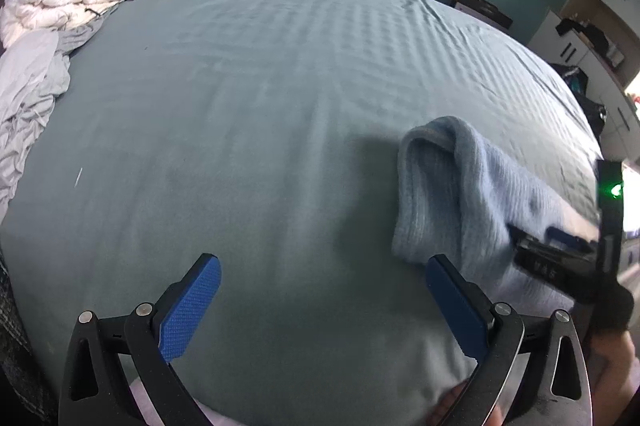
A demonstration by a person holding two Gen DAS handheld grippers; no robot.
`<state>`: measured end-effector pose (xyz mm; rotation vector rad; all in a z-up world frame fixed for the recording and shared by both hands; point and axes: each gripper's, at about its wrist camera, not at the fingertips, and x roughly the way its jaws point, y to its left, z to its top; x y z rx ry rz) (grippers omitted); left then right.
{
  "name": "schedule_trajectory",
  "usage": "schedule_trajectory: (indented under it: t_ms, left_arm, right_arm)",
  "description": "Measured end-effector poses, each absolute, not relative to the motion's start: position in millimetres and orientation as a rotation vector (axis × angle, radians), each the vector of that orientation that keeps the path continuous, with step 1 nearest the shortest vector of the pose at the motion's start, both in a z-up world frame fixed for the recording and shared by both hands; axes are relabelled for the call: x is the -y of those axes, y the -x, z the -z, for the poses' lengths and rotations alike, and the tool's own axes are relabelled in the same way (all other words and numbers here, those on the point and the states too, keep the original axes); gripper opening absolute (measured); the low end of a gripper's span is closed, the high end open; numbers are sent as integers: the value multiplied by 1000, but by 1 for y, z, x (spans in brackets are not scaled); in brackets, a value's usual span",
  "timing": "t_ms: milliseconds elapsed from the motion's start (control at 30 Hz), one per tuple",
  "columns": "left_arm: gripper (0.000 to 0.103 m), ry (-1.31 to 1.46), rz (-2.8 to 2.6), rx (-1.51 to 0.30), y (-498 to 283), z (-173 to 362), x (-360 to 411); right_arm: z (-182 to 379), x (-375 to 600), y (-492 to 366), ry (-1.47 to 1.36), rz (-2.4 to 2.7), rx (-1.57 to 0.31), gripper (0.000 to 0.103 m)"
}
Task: Fold small clothes
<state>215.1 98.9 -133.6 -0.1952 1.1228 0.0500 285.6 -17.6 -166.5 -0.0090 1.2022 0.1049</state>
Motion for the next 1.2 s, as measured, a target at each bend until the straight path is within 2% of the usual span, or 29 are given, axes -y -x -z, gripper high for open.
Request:
schedule_trajectory:
  t_ms: [167,200,233,367,467,500,533,633,767,833,1000,1100,1200]
  left_arm:
    - [103,131,-65,-1109,-215,132,-86]
    - [103,115,-63,-1103,-214,131,-82]
    - [103,101,-61,-1096,-213,129,-78]
    - [103,16,-51,-1062,-207,128,-56]
    - [103,-35,-83,-1012,-203,125,-43]
    - [103,-24,-79,-999,-201,124,-42]
    - [103,-9,-71,-993,-199,123,-41]
    - [103,67,-48,-972,-186,119,-43]
    - [103,73,-51,-947,-172,119,-36]
    - [103,38,-51,-950,-171,120,-28]
    - [103,-40,-112,-998,-172,122,-11]
    - [103,-19,-105,-1038,-173,130,-6]
    - [103,-59,-89,-1062,-175,141,1]
  right_arm:
    - [105,97,-254,-363,-134,-1108,80]
    - [98,114,-243,-387,-118,-1104,88]
    - [97,124,-230,-363,-77,-1112,90]
    - [111,189,-222,-189,179,-1120,90]
    - [161,229,-232,-203,255,-1276,90]
    - [187,241,-232,-259,247,-1371,90]
    - [191,244,-229,-297,228,-1367,91]
    - [158,254,-216,-409,165,-1291,91]
    - [161,290,-187,-704,75,-1226,91]
    - [177,302,-174,-804,65,-1227,91]
    - [228,316,-143,-1291,52,-1163,91]
    - [244,314,-152,-1394,67,-1141,91]
    - [250,305,-172,-1376,65,-1145,91]
